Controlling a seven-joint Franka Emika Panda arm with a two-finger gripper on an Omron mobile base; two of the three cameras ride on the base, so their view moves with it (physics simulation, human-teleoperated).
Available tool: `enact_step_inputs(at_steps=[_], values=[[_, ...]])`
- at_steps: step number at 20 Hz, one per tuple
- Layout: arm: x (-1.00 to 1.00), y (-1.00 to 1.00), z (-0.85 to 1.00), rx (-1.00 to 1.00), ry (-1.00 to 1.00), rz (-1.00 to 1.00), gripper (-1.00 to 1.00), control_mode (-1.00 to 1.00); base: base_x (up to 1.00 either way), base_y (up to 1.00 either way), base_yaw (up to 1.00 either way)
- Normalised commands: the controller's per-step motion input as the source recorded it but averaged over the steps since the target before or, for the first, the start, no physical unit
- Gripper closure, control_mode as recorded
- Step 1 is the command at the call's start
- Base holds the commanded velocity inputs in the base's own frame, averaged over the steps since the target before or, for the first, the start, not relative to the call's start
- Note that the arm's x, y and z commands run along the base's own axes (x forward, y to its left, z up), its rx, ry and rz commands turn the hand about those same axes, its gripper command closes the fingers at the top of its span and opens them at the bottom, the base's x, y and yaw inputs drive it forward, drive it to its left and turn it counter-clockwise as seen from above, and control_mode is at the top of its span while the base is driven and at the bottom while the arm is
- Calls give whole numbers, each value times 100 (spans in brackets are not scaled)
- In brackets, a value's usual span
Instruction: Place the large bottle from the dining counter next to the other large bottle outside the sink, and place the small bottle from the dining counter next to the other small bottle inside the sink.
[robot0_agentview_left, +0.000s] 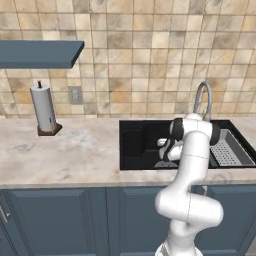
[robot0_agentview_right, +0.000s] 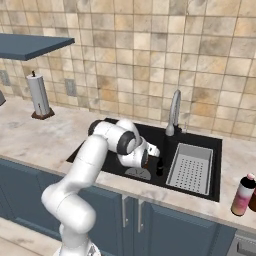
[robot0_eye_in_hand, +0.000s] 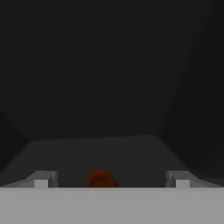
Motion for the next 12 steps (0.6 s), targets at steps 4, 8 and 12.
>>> enact_step_inputs(at_steps=[4, 8, 12], values=[[0, 0, 34, -1, 0, 0, -100, -100, 0, 0, 0], [0, 7, 51, -1, 0, 0, -100, -100, 0, 0, 0], [0, 26, 53, -3, 0, 0, -100, -100, 0, 0, 0]])
